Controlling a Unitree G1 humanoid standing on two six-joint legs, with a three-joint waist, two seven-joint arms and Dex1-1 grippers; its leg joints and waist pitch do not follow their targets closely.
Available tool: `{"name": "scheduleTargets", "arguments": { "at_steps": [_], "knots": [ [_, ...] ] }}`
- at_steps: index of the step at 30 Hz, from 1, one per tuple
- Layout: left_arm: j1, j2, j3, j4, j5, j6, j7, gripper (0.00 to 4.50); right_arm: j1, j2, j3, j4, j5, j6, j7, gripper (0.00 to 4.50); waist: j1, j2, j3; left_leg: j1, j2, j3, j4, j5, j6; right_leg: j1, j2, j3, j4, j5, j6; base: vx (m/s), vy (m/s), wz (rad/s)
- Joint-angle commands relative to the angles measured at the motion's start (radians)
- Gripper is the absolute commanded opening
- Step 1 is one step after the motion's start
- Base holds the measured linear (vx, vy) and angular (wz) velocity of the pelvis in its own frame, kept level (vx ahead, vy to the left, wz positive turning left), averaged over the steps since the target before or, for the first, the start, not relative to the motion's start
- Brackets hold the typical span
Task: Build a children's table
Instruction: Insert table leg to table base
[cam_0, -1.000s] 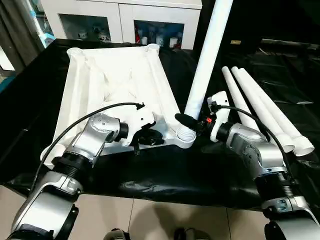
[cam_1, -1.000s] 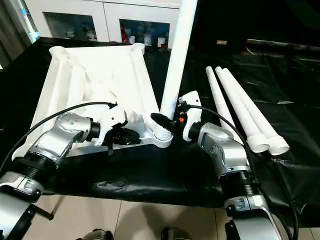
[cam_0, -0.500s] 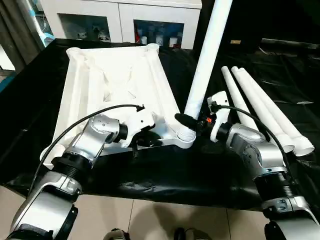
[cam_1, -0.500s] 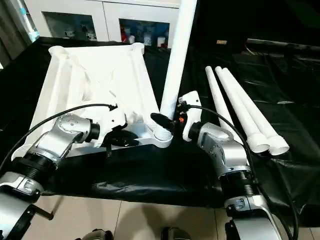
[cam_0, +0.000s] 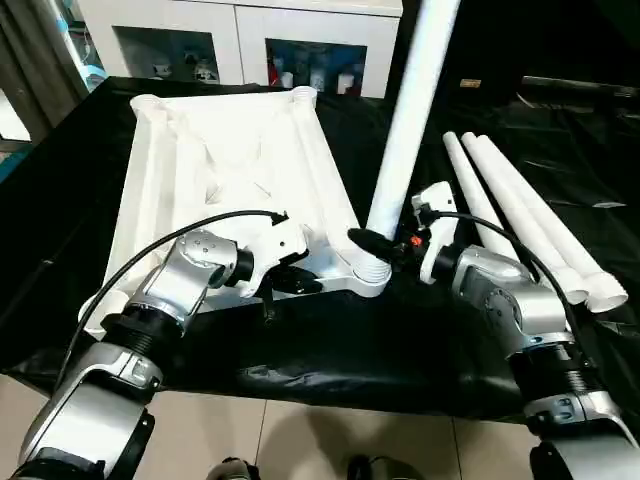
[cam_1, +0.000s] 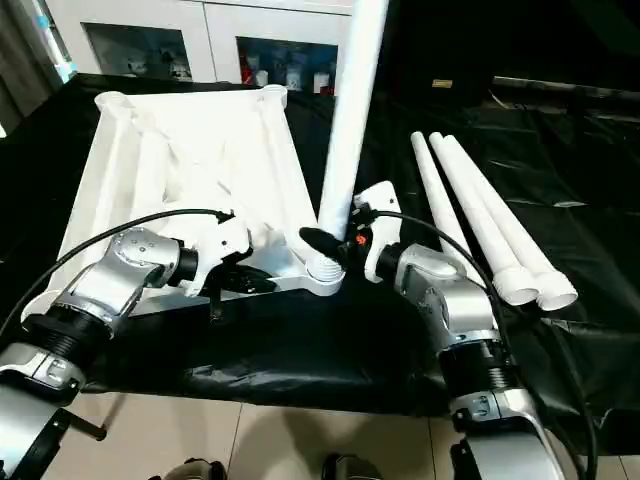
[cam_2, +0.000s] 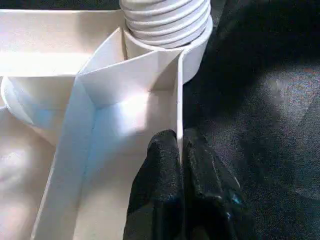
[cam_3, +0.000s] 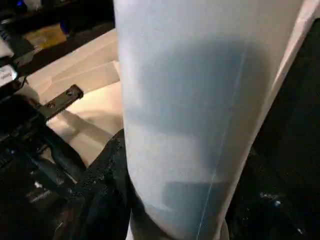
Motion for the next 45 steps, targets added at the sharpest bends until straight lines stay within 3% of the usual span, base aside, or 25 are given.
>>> {"name": "scheduleTargets", "arguments": {
  "at_steps": [1, 9, 13, 19, 21, 24, 27, 32, 37, 45],
  "knots": [
    [0.000, 0.002, -0.001, 0.011, 0.008, 0.007, -0.001, 0.00, 0.003, -0.019, 0.031, -0.006, -0.033, 0.026, 0.012, 1.91, 0.002, 0.003, -0.065, 0.018, 0.018, -0.005, -0.077, -0.287, 0.037, 0.053, -0.070, 0.044, -0.097, -0.463, -0.140, 0.000, 0.000, 0.00],
    [0.001, -0.003, -0.001, 0.008, 0.007, 0.003, 0.000, 0.00, -0.022, -0.020, 0.049, 0.016, -0.048, 0.039, 0.027, 1.91, 0.002, 0.001, -0.064, 0.017, 0.018, -0.003, -0.079, -0.274, 0.040, 0.056, -0.071, 0.045, -0.095, -0.437, -0.153, 0.000, 0.000, 0.00],
    [0.002, -0.003, 0.002, 0.006, 0.005, 0.003, 0.001, 0.00, -0.029, -0.001, 0.019, 0.032, -0.029, 0.036, 0.005, 1.91, 0.001, 0.000, -0.062, 0.019, 0.018, -0.004, -0.079, -0.290, 0.038, 0.052, -0.073, 0.044, -0.102, -0.493, -0.135, 0.000, 0.000, 0.00],
    [0.002, -0.005, 0.013, -0.002, -0.003, 0.010, 0.004, 0.00, -0.007, 0.015, -0.044, 0.050, 0.009, 0.045, -0.020, 1.91, 0.001, 0.002, -0.063, 0.018, 0.019, -0.006, -0.080, -0.292, 0.037, 0.052, -0.073, 0.044, -0.102, -0.490, -0.133, 0.000, 0.000, 0.00],
    [0.001, -0.006, 0.017, -0.001, -0.006, 0.012, 0.006, 0.00, 0.007, 0.021, -0.064, 0.061, 0.015, 0.036, -0.037, 1.91, 0.001, 0.002, -0.064, 0.019, 0.019, -0.005, -0.081, -0.292, 0.037, 0.052, -0.073, 0.044, -0.102, -0.484, -0.136, 0.000, 0.000, 0.00],
    [-0.005, -0.006, 0.019, 0.009, -0.006, 0.009, 0.007, 0.00, 0.040, 0.041, -0.108, 0.088, 0.036, 0.017, -0.064, 1.91, 0.003, 0.012, -0.065, 0.020, 0.020, -0.005, -0.082, -0.297, 0.033, 0.052, -0.073, 0.045, -0.102, -0.459, -0.148, 0.000, 0.000, 0.00],
    [-0.013, -0.008, 0.021, 0.021, -0.006, 0.005, 0.010, 0.00, 0.069, 0.051, -0.124, 0.099, 0.041, -0.004, -0.082, 1.91, 0.003, 0.010, -0.064, 0.020, 0.019, -0.005, -0.083, -0.309, 0.031, 0.052, -0.072, 0.044, -0.103, -0.455, -0.154, 0.000, 0.000, 0.00],
    [-0.028, -0.016, 0.026, 0.034, -0.005, 0.004, 0.018, 0.00, 0.128, 0.077, -0.147, 0.101, 0.047, -0.037, -0.101, 1.91, 0.004, 0.015, -0.063, 0.021, 0.018, -0.007, -0.085, -0.335, 0.026, 0.051, -0.074, 0.043, -0.109, -0.495, -0.143, 0.000, 0.000, 0.00],
    [-0.034, -0.021, 0.033, 0.046, -0.004, -0.004, 0.033, 0.00, 0.178, 0.095, -0.157, 0.085, 0.059, -0.073, -0.107, 1.91, 0.006, 0.015, -0.065, 0.021, 0.020, -0.007, -0.088, -0.322, 0.031, 0.052, -0.073, 0.043, -0.107, -0.475, -0.147, 0.000, 0.000, 0.00],
    [-0.039, -0.028, 0.043, 0.062, -0.004, -0.011, 0.047, 0.00, 0.257, 0.134, -0.188, 0.037, 0.091, -0.123, -0.124, 1.91, 0.008, 0.015, -0.063, 0.025, 0.020, -0.009, -0.093, -0.352, 0.035, 0.050, -0.077, 0.040, -0.119, -0.543, -0.128, 0.000, 0.000, 0.00]
  ]
}}
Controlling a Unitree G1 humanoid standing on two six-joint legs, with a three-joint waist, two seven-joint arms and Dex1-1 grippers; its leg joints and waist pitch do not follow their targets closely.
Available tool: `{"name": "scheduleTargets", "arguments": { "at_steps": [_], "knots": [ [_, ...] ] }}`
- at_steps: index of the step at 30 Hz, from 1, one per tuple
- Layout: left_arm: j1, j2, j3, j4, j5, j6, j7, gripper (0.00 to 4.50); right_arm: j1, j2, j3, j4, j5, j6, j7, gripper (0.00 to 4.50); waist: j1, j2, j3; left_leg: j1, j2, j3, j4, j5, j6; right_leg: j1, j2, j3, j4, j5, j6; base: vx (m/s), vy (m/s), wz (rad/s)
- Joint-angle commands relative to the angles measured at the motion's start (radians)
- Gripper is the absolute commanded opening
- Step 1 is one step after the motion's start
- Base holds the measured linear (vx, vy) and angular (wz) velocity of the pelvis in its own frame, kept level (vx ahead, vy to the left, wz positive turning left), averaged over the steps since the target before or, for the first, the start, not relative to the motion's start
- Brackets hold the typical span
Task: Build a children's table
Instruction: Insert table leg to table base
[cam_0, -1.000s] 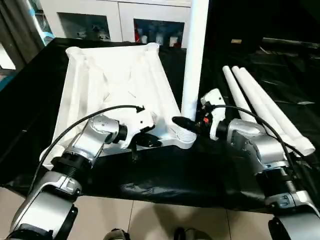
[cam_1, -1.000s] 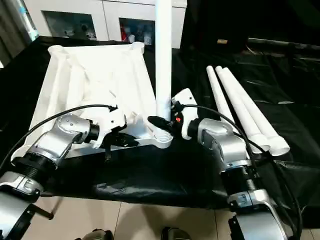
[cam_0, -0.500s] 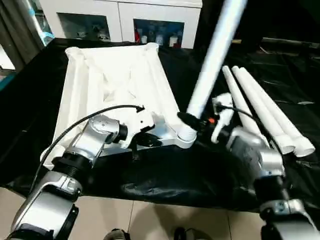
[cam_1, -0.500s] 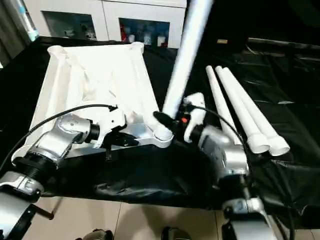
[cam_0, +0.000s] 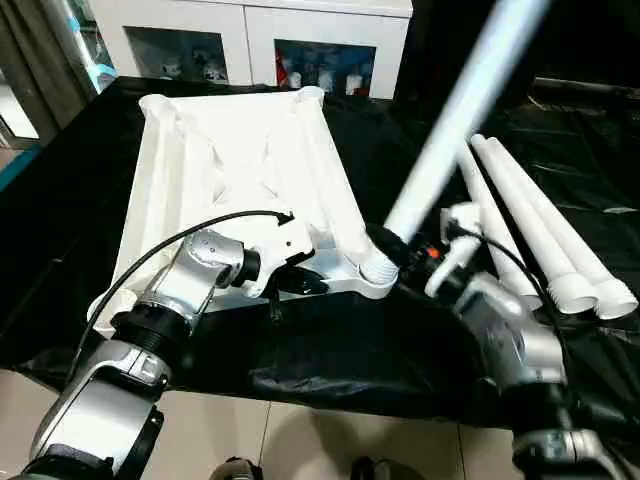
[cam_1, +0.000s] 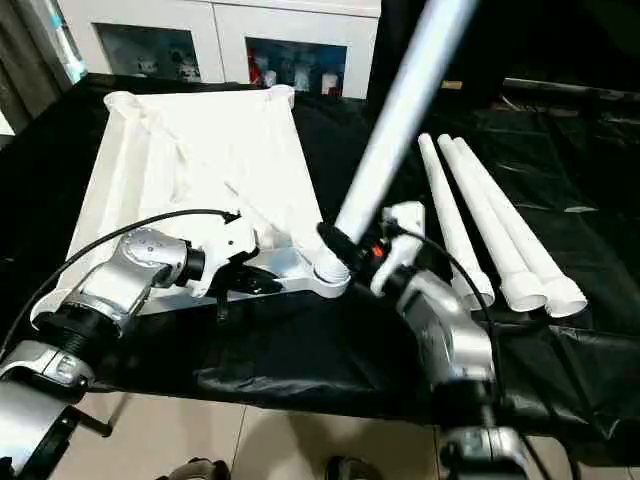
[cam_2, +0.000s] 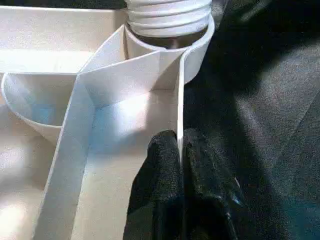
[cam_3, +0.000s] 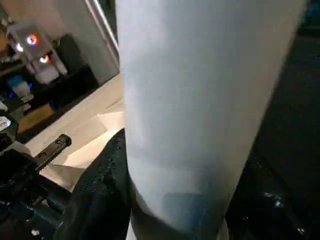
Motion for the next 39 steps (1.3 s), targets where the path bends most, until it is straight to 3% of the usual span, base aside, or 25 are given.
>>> {"name": "scheduleTargets", "arguments": {
  "at_steps": [1, 4, 12, 22, 28, 34, 37, 39],
  "knots": [
    [-0.022, 0.007, 0.037, 0.017, -0.005, -0.005, 0.045, 0.00, 0.061, -0.011, 0.000, 0.056, -0.035, 0.030, -0.025, 1.91, 0.000, 0.008, -0.061, 0.023, 0.022, -0.009, -0.080, -0.352, 0.036, 0.041, -0.077, 0.041, -0.106, -0.549, -0.126, 0.000, 0.000, 0.00],
    [-0.023, 0.006, 0.038, 0.019, -0.004, -0.008, 0.046, 0.00, 0.075, -0.015, 0.007, 0.044, -0.039, 0.019, -0.013, 1.91, 0.000, 0.007, -0.059, 0.024, 0.021, -0.011, -0.084, -0.355, 0.036, 0.047, -0.080, 0.039, -0.112, -0.574, -0.119, 0.000, 0.000, 0.00],
    [-0.022, 0.010, 0.034, 0.022, 0.002, -0.021, 0.042, 0.00, 0.080, -0.106, 0.147, 0.006, -0.179, -0.005, 0.029, 1.91, 0.003, 0.006, -0.063, 0.023, 0.019, -0.009, -0.083, -0.322, 0.043, 0.049, -0.079, 0.040, -0.112, -0.581, -0.108, 0.000, 0.000, 0.00],
    [-0.012, 0.013, 0.022, 0.011, 0.011, -0.029, 0.033, 0.00, -0.005, -0.154, 0.201, 0.020, -0.210, 0.020, 0.061, 1.91, 0.000, 0.000, -0.064, 0.021, 0.019, -0.008, -0.080, -0.305, 0.051, 0.051, -0.077, 0.041, -0.108, -0.560, -0.113, 0.000, 0.000, 0.00],
    [-0.004, 0.017, 0.011, -0.008, 0.015, -0.035, 0.017, 0.00, -0.078, -0.183, 0.258, 0.095, -0.247, 0.021, 0.131, 1.91, -0.005, -0.005, -0.060, 0.021, 0.020, -0.008, -0.079, -0.308, 0.055, 0.049, -0.076, 0.039, -0.107, -0.565, -0.118, 0.000, 0.000, 0.00],
    [0.006, 0.024, 0.000, -0.028, 0.015, -0.038, -0.004, 0.00, -0.122, -0.191, 0.279, 0.156, -0.263, 0.014, 0.172, 1.91, -0.007, -0.008, -0.056, 0.023, 0.021, -0.010, -0.081, -0.320, 0.051, 0.046, -0.078, 0.039, -0.110, -0.592, -0.108, 0.000, 0.000, 0.00],
    [0.014, 0.031, -0.010, -0.043, 0.015, -0.049, -0.024, 0.00, -0.157, -0.193, 0.287, 0.207, -0.266, 0.006, 0.196, 1.91, -0.013, -0.010, -0.054, 0.018, 0.021, -0.013, -0.084, -0.331, 0.048, 0.049, -0.077, 0.038, -0.106, -0.584, -0.113, 0.000, 0.000, 0.00],
    [0.017, 0.034, -0.012, -0.050, 0.014, -0.050, -0.031, 0.00, -0.172, -0.194, 0.289, 0.228, -0.268, 0.003, 0.204, 1.91, -0.014, -0.011, -0.051, 0.023, 0.020, -0.011, -0.082, -0.343, 0.047, 0.044, -0.077, 0.039, -0.110, -0.593, -0.112, 0.000, 0.000, 0.00]
  ]
}}
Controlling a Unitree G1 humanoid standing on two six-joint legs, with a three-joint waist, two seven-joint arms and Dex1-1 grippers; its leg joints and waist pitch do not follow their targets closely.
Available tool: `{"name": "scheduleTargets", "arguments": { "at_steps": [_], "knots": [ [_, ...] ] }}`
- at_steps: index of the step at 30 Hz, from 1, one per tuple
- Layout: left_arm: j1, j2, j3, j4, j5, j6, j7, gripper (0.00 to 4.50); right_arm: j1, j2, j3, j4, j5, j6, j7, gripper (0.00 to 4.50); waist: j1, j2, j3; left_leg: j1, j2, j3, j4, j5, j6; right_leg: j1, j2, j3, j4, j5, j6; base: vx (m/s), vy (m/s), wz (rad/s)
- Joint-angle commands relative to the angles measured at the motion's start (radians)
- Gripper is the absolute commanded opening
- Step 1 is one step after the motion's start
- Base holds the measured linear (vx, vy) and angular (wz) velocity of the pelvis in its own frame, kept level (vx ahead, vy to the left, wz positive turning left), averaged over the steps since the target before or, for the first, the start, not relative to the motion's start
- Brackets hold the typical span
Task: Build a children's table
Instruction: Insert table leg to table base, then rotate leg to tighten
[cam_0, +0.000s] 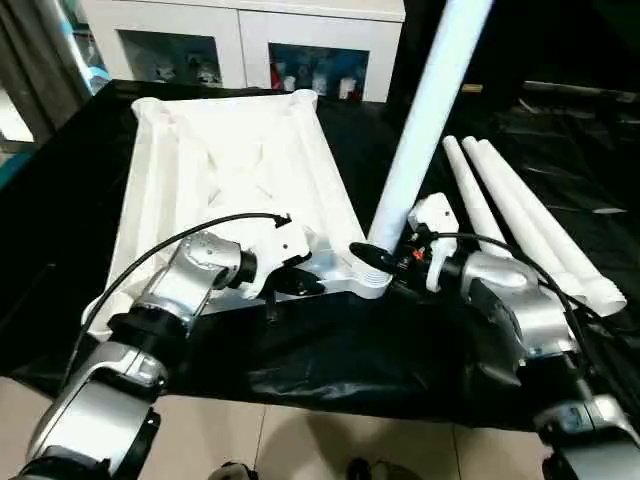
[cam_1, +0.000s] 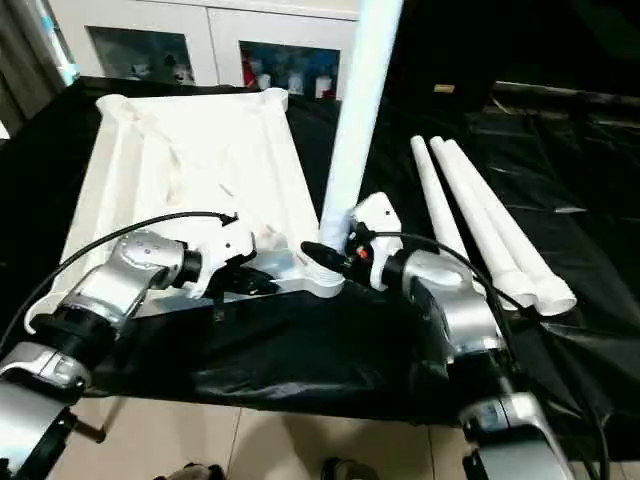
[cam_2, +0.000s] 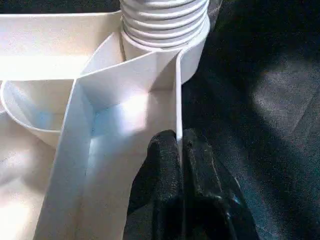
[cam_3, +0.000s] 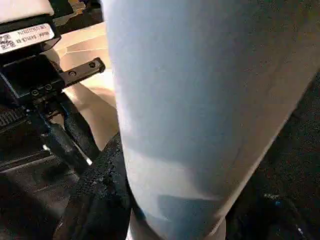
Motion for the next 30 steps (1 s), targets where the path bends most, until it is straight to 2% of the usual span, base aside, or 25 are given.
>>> {"name": "scheduleTargets", "arguments": {
  "at_steps": [1, 3, 4, 6, 9, 13, 14, 16, 17, 21, 23, 25, 30],
  "knots": [
    [0.006, 0.009, -0.012, -0.047, 0.000, -0.016, -0.033, 0.00, 0.023, -0.013, 0.042, 0.125, -0.060, 0.044, 0.003, 1.91, -0.001, 0.003, -0.048, 0.011, 0.023, -0.012, -0.071, -0.346, 0.047, 0.033, -0.077, 0.042, -0.100, -0.600, -0.113, 0.000, 0.000, 0.00],
    [0.008, 0.010, -0.013, -0.052, 0.000, -0.016, -0.037, 0.00, 0.013, -0.013, 0.042, 0.139, -0.061, 0.044, 0.012, 1.91, -0.003, 0.002, -0.049, 0.009, 0.022, -0.012, -0.070, -0.345, 0.047, 0.035, -0.078, 0.041, -0.100, -0.602, -0.114, 0.000, 0.000, 0.00],
    [0.011, 0.011, -0.014, -0.058, -0.001, -0.016, -0.042, 0.00, 0.004, -0.014, 0.042, 0.156, -0.062, 0.047, 0.023, 1.91, -0.003, 0.004, -0.045, 0.012, 0.023, -0.012, -0.071, -0.352, 0.047, 0.030, -0.077, 0.042, -0.103, -0.608, -0.111, 0.000, 0.000, 0.00],
    [0.018, 0.013, -0.016, -0.070, -0.007, -0.021, -0.059, 0.00, -0.003, -0.017, 0.043, 0.177, -0.064, 0.046, 0.038, 1.91, -0.007, 0.003, -0.045, 0.012, 0.023, -0.013, -0.072, -0.366, 0.045, 0.031, -0.077, 0.041, -0.102, -0.612, -0.115, 0.000, 0.000, 0.00],
    [0.031, 0.020, -0.019, -0.094, -0.014, -0.029, -0.076, 0.00, -0.001, -0.022, 0.048, 0.192, -0.070, 0.030, 0.054, 1.91, -0.008, 0.004, -0.040, 0.013, 0.024, -0.015, -0.074, -0.377, 0.043, 0.027, -0.078, 0.042, -0.103, -0.625, -0.112, 0.000, 0.000, 0.00],
    [0.049, 0.030, -0.026, -0.129, -0.033, -0.036, -0.119, 0.00, 0.016, -0.028, 0.053, 0.183, -0.057, 0.019, 0.096, 1.91, -0.012, 0.005, -0.040, 0.010, 0.025, -0.015, -0.076, -0.377, 0.047, 0.028, -0.076, 0.043, -0.101, -0.607, -0.117, 0.000, 0.000, 0.00],
    [0.053, 0.034, -0.030, -0.139, -0.037, -0.036, -0.131, 0.00, 0.020, -0.030, 0.057, 0.183, -0.057, 0.013, 0.108, 1.91, -0.011, 0.009, -0.040, 0.009, 0.027, -0.015, -0.078, -0.368, 0.048, 0.030, -0.078, 0.045, -0.099, -0.580, -0.125, 0.000, 0.000, 0.00],
    [0.062, 0.044, -0.040, -0.158, -0.044, -0.034, -0.163, 0.00, 0.026, -0.037, 0.068, 0.192, -0.066, -0.008, 0.129, 1.91, -0.012, 0.008, -0.042, 0.006, 0.028, -0.012, -0.079, -0.344, 0.054, 0.033, -0.075, 0.046, -0.092, -0.513, -0.147, 0.000, 0.000, 0.00],
    [0.067, 0.052, -0.046, -0.170, -0.049, -0.030, -0.184, 0.00, 0.027, -0.041, 0.077, 0.200, -0.077, -0.025, 0.138, 1.91, -0.011, 0.015, -0.037, 0.004, 0.030, -0.012, -0.083, -0.340, 0.055, 0.033, -0.073, 0.047, -0.089, -0.475, -0.161, 0.000, 0.000, 0.00],
    [0.072, 0.063, -0.053, -0.186, -0.054, -0.022, -0.208, 0.00, 0.026, -0.043, 0.084, 0.212, -0.088, -0.041, 0.148, 1.91, -0.011, 0.013, -0.039, 0.006, 0.029, -0.008, -0.081, -0.323, 0.057, 0.039, -0.072, 0.049, -0.082, -0.405, -0.192, 0.000, 0.000, 0.00],
    [0.073, 0.073, -0.057, -0.201, -0.059, -0.014, -0.227, 0.00, 0.023, -0.043, 0.083, 0.221, -0.089, -0.049, 0.164, 1.91, -0.013, 0.016, -0.032, 0.005, 0.030, -0.008, -0.085, -0.337, 0.053, 0.039, -0.072, 0.049, -0.082, -0.410, -0.196, 0.000, 0.000, 0.00],
    [0.072, 0.076, -0.058, -0.207, -0.061, -0.011, -0.234, 0.00, 0.021, -0.042, 0.082, 0.227, -0.090, -0.054, 0.174, 1.91, -0.013, 0.016, -0.032, 0.009, 0.030, -0.008, -0.084, -0.347, 0.053, 0.037, -0.072, 0.050, -0.084, -0.425, -0.194, 0.000, 0.000, 0.00],
    [0.067, 0.073, -0.050, -0.203, -0.051, -0.014, -0.206, 0.00, 0.022, -0.043, 0.084, 0.232, -0.090, -0.065, 0.183, 1.91, -0.014, 0.021, -0.023, 0.010, 0.031, -0.010, -0.089, -0.369, 0.046, 0.034, -0.072, 0.050, -0.087, -0.447, -0.191, 0.000, 0.000, 0.00]
  ]
}}
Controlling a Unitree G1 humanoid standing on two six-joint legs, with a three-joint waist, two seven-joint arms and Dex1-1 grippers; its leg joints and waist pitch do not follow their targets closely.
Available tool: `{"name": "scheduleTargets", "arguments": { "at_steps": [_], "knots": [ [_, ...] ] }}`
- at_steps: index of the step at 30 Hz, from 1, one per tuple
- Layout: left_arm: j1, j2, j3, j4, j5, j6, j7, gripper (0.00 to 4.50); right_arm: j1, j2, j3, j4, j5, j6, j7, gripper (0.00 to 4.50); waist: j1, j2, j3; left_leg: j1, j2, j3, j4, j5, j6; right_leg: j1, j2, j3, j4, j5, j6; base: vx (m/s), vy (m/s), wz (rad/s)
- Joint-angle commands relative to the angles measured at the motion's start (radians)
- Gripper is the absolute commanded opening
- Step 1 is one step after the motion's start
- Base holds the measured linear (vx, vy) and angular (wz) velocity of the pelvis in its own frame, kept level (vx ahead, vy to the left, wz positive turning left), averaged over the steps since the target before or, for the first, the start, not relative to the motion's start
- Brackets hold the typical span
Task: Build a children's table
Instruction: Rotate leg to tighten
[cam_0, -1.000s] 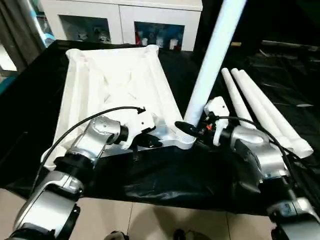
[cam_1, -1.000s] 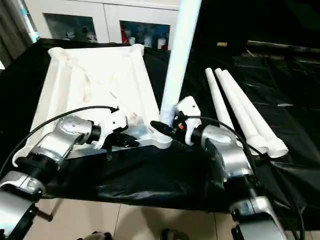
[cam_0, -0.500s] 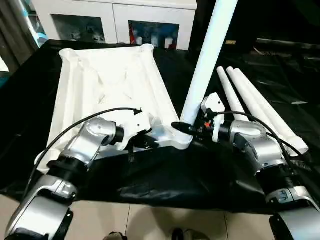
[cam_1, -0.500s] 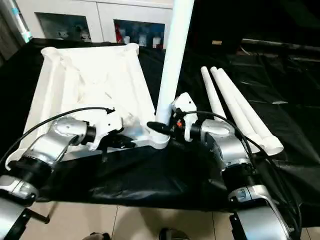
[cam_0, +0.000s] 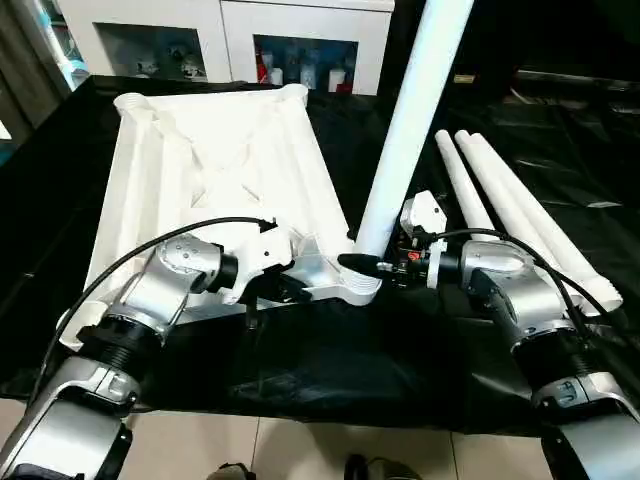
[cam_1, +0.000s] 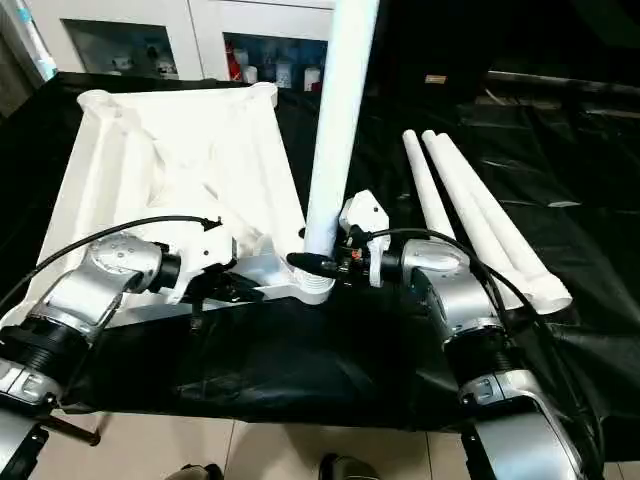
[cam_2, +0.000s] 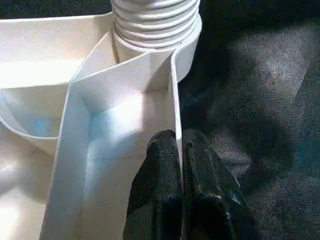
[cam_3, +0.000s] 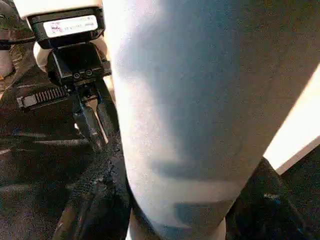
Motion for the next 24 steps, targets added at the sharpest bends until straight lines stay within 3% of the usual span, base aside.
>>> {"name": "scheduleTargets", "arguments": {
  "at_steps": [1, 10, 24],
  "knots": [
    [-0.004, -0.008, -0.046, -0.057, -0.024, -0.020, -0.116, 0.00, 0.067, -0.028, 0.051, 0.145, -0.093, 0.049, -0.028, 1.91, 0.003, 0.015, -0.026, 0.010, 0.031, -0.011, -0.076, -0.382, 0.044, 0.036, -0.074, 0.050, -0.087, -0.454, -0.184, 0.000, 0.000, 0.00],
    [-0.025, -0.025, -0.027, -0.026, -0.004, -0.020, -0.037, 0.00, 0.086, -0.023, 0.050, 0.149, -0.098, 0.039, -0.043, 1.91, 0.001, 0.012, -0.011, 0.017, 0.029, -0.018, -0.079, -0.443, 0.038, 0.021, -0.082, 0.051, -0.109, -0.647, -0.120, 0.000, 0.000, 0.00],
    [-0.032, -0.033, -0.017, -0.005, 0.014, -0.041, -0.003, 0.00, 0.110, -0.001, 0.025, 0.149, -0.107, 0.018, -0.131, 1.91, 0.000, 0.016, -0.004, 0.020, 0.030, -0.023, -0.089, -0.474, 0.036, 0.015, -0.086, 0.048, -0.124, -0.703, -0.093, 0.000, 0.000, 0.00]
  ]
}}
